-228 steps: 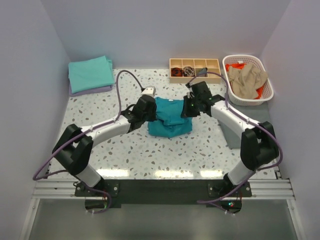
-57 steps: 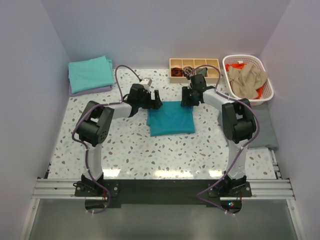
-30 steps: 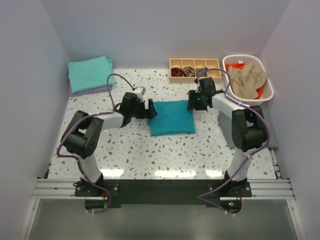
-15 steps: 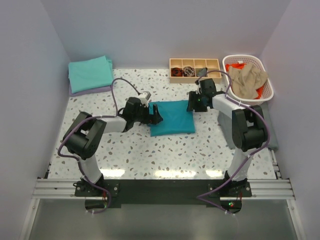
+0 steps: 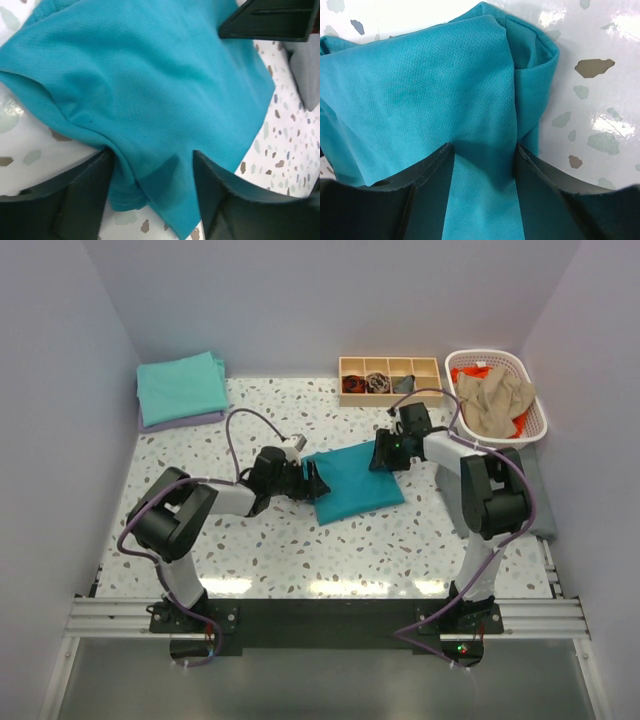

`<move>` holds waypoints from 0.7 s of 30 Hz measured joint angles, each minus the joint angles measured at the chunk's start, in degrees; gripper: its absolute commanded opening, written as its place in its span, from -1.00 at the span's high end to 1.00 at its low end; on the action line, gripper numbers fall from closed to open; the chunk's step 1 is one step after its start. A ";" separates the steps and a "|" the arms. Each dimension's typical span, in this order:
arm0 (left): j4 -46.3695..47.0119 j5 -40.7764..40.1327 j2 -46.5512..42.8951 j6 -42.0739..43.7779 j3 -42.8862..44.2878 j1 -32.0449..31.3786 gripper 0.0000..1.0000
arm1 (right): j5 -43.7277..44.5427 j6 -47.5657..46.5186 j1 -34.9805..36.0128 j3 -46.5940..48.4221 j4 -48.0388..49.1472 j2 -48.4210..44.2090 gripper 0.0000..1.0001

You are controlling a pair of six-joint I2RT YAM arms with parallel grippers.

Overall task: Fold and stack the t-shirts
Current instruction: Neatly place the folded tshirt to the corner

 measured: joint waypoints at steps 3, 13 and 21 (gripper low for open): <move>-2.67 -1.64 -0.55 0.57 0.02 0.00 -0.32 | -0.22 -0.04 0.00 -0.55 0.13 -0.46 -0.08; -10.29 -8.87 -3.91 2.80 1.92 -0.09 -1.00 | 3.50 -0.70 0.04 -3.21 -2.29 -9.14 -0.12; -11.13 -11.41 -5.33 2.05 0.55 -0.09 -1.00 | 6.49 -0.79 0.04 -3.21 -2.64 -12.11 -0.12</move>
